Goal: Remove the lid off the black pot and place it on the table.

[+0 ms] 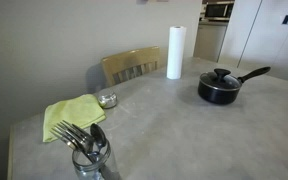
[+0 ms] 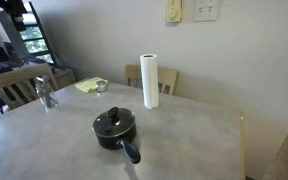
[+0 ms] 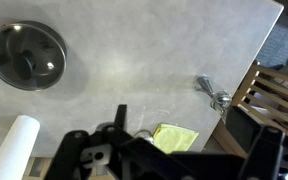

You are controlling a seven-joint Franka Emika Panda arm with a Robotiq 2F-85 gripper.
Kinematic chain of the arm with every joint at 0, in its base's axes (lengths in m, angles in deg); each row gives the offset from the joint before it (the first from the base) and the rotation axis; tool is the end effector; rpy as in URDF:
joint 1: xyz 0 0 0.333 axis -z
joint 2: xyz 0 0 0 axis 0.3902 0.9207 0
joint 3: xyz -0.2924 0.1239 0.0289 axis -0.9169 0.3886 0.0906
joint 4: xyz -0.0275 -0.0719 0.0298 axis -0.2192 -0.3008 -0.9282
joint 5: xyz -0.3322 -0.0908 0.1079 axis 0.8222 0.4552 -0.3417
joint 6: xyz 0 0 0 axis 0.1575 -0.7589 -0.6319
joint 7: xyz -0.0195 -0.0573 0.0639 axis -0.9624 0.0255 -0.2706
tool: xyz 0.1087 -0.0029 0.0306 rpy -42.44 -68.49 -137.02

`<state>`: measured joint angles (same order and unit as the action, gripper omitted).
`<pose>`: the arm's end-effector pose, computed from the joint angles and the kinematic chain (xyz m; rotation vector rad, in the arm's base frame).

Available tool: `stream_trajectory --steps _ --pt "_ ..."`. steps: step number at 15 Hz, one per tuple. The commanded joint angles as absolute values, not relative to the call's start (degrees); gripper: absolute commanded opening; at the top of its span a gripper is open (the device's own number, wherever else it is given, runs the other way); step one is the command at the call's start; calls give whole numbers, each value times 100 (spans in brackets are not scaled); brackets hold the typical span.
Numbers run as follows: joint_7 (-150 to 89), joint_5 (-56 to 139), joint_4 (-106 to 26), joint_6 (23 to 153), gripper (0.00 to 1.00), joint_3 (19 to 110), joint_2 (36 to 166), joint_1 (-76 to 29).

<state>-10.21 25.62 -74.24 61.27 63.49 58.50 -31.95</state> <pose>0.3941 0.0379 0.5737 -2.8544 -0.4214 -0.2198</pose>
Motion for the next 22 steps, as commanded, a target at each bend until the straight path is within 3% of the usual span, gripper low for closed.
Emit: stream_trajectory --steps 1,12,13,22 --pt "-978 2507 -7410 6103 100 6459 5860 -3059" --pt "1668 2722 -5949 5844 100 5692 8315 -2570" --pt "1370 2669 -6498 6103 100 5863 7669 -2509" --pt "1744 2626 -6148 6578 100 5987 8556 -2245"
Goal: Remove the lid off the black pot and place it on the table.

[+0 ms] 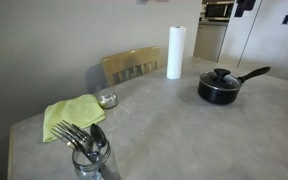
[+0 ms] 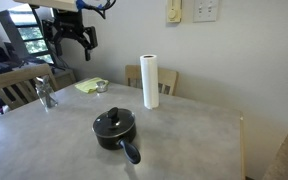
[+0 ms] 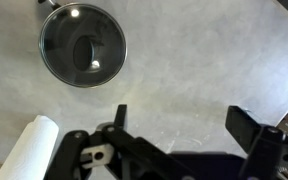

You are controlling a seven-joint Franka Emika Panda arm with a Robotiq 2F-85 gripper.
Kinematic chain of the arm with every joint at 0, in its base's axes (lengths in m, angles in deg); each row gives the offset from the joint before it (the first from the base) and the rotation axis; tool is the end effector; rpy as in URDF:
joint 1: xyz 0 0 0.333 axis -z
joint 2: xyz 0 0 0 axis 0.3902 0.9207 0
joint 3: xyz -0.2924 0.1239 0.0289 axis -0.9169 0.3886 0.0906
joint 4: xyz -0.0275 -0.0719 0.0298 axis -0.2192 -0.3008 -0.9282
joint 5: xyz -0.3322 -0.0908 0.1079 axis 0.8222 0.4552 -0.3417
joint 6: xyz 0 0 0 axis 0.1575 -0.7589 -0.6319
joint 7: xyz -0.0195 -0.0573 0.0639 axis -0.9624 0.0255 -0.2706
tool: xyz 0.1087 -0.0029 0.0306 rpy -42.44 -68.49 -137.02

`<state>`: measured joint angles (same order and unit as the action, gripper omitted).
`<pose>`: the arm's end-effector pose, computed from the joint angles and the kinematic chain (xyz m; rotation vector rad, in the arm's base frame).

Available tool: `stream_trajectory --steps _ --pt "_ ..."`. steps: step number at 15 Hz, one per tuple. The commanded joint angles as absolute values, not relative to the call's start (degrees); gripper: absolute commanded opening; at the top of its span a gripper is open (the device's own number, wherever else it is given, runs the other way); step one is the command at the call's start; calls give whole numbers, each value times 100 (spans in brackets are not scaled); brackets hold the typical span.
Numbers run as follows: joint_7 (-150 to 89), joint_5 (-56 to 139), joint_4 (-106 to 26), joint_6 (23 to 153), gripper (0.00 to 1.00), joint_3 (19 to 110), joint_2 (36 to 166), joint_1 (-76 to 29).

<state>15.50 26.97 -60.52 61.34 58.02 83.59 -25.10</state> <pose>0.5100 -0.0611 0.4819 -2.8404 -0.7354 -0.0312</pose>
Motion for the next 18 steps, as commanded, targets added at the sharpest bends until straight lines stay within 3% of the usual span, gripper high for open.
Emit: stream_trajectory --steps 1,10,18 --pt "1759 2600 -6173 6768 100 6008 8635 -2203" --pt "1774 3232 -6760 9304 100 6287 9725 -1954" --pt "621 4530 -6793 9805 100 6217 10192 -1805"
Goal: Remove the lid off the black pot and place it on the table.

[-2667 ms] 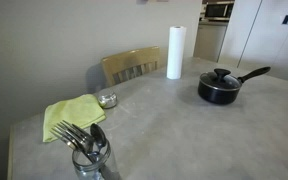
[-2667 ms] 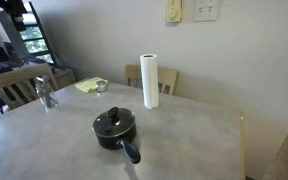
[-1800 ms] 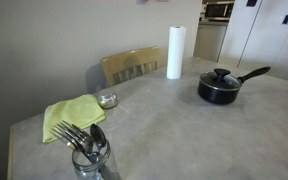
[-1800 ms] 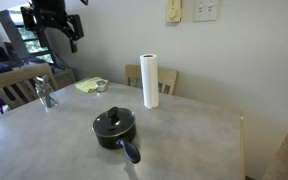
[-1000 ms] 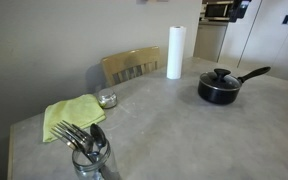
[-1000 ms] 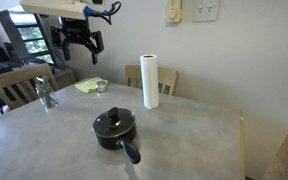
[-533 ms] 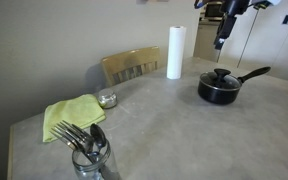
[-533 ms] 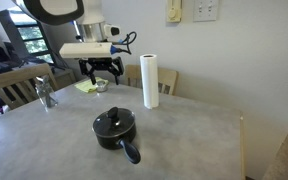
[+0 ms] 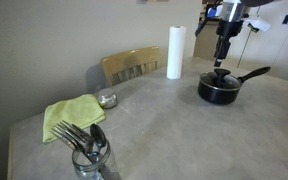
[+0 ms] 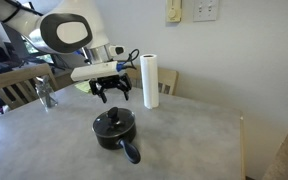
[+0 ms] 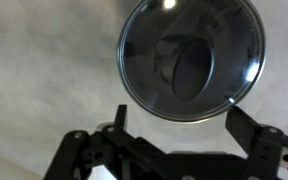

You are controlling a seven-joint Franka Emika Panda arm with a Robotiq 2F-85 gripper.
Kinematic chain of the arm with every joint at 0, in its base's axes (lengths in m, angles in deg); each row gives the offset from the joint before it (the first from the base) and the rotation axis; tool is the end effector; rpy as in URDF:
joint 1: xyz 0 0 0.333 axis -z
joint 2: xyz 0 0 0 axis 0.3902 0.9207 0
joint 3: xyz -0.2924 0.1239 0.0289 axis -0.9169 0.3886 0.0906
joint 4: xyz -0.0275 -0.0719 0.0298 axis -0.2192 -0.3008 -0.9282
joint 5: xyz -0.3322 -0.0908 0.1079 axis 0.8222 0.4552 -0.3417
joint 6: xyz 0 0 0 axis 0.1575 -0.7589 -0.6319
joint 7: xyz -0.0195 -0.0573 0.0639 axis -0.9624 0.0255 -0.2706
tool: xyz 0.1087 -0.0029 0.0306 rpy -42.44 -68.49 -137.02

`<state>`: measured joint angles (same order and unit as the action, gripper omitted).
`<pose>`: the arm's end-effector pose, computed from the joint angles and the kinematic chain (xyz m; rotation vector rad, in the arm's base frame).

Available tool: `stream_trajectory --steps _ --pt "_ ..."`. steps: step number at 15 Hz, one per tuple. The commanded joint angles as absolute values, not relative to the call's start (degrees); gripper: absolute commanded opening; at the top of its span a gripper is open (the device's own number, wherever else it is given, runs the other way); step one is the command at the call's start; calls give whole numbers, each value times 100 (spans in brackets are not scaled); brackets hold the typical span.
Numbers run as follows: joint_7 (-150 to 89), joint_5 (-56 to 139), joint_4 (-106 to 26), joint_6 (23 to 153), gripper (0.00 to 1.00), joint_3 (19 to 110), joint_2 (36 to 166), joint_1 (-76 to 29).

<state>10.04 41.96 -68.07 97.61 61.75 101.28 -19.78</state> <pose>0.5620 -0.0984 0.3140 2.9292 0.7550 0.1328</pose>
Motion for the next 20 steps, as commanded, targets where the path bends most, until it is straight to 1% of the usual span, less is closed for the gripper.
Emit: stream_trajectory --steps 1,6,11,15,20 --pt "507 4554 -6756 9632 100 6234 10206 -1748" --pt "106 4383 -6576 8451 100 6291 10247 -1553" --pt "439 3819 -6454 7703 100 6513 10256 -1397" --pt "648 3522 -6409 7742 100 6661 10300 -1410" --pt "1421 3773 -6431 8071 100 6734 10357 -1410"
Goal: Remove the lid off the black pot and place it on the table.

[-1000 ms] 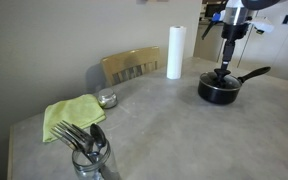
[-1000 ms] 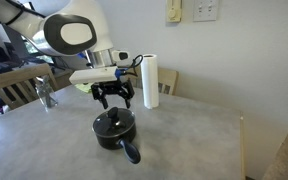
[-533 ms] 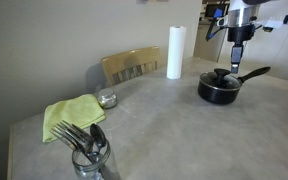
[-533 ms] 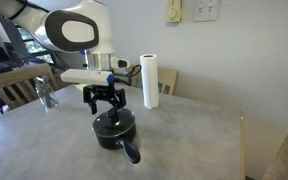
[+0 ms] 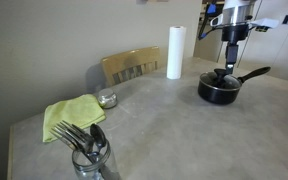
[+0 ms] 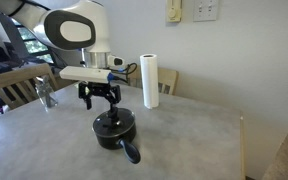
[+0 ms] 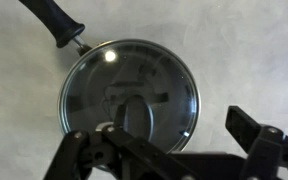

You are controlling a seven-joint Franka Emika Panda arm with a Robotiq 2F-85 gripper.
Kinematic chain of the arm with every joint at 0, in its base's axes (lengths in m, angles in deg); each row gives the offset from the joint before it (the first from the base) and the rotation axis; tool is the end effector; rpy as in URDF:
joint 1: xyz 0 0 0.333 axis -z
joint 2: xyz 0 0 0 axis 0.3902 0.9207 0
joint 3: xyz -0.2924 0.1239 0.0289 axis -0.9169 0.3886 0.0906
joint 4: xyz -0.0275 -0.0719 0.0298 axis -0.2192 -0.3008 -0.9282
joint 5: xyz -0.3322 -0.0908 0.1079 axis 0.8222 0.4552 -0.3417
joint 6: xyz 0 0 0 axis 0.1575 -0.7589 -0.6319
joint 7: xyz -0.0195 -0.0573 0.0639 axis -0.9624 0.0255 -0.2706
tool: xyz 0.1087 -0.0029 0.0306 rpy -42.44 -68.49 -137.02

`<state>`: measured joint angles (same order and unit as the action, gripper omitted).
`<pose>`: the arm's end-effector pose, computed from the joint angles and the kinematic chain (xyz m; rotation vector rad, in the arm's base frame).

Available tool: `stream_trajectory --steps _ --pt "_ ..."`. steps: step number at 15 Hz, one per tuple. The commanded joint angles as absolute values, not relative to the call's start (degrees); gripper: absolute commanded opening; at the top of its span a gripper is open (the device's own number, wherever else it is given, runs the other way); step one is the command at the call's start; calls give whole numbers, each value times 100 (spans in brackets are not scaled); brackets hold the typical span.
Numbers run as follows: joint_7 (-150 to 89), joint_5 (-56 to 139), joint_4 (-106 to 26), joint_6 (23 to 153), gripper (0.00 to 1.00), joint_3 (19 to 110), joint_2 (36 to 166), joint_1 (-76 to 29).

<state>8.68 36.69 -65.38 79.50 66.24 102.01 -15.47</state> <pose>0.5407 -0.0934 0.2970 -2.9969 -0.6244 0.2152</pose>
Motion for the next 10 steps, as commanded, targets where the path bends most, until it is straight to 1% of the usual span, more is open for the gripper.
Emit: stream_trajectory --steps 1,5,10 --pt "1652 3822 -6445 8078 100 6735 10361 -1405" --pt "2297 4035 -6468 8173 100 6687 10426 -1408" --pt "2400 4051 -6473 8614 100 6671 10609 -1336"
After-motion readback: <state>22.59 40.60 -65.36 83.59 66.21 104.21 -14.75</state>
